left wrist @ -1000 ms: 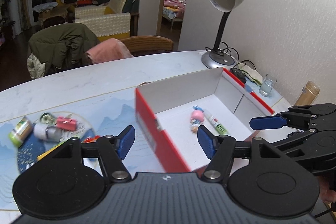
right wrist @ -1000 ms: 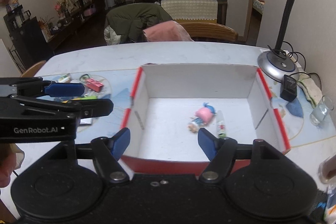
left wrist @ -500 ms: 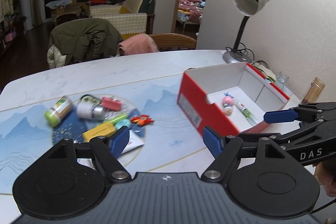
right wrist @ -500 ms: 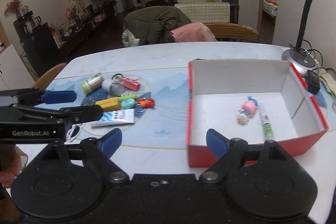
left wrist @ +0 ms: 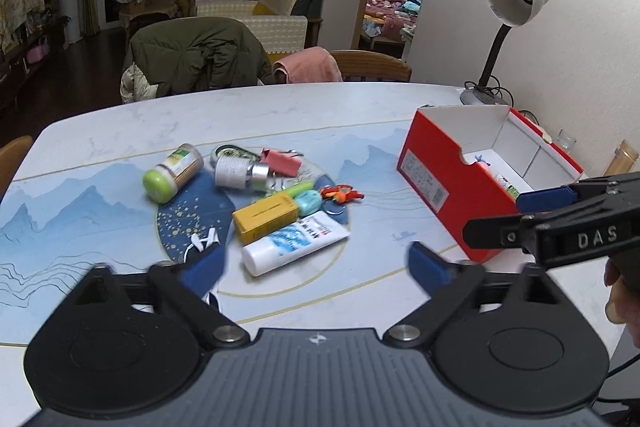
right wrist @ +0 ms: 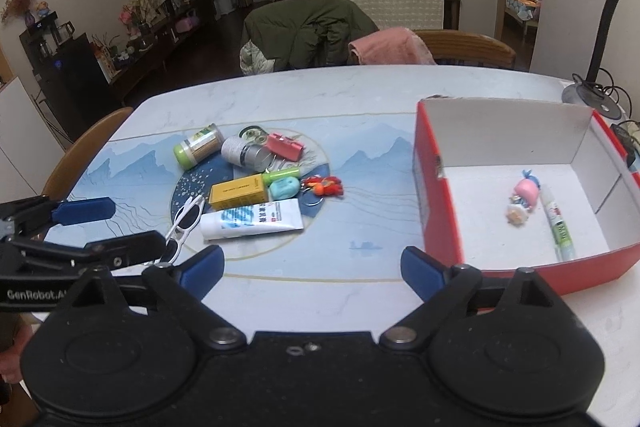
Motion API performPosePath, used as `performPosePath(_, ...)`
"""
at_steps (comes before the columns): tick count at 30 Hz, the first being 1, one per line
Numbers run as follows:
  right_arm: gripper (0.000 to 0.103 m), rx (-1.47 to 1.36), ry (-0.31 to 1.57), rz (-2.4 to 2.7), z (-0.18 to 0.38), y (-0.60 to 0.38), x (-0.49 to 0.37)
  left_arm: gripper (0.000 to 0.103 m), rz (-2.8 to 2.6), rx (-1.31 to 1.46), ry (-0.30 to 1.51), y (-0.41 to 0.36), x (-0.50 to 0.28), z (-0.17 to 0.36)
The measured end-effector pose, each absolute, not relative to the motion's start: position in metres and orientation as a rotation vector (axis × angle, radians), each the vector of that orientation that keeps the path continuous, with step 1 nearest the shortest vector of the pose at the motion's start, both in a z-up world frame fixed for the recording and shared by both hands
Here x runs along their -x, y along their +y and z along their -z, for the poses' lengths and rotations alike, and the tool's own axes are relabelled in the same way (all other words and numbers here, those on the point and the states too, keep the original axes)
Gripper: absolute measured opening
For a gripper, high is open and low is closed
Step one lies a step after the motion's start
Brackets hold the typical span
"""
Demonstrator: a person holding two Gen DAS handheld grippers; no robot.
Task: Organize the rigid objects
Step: 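Withdraw both tools from the shoebox back over the mat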
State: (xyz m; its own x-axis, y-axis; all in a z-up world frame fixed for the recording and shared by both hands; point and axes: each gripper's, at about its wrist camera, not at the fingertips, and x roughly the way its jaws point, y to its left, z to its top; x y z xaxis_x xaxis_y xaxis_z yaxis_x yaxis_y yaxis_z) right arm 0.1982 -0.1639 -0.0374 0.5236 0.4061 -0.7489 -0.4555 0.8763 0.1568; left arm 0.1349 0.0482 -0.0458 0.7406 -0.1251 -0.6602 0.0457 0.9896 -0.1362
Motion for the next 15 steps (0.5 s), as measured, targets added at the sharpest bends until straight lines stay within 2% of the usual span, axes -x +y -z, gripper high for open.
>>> performPosePath(15, 0.095, 0.096, 0.952, -0.492, 0.074, -0.08, -0.229, 0.103, -0.038, 0.171, 0.739, 0.111, -0.145, 0.106)
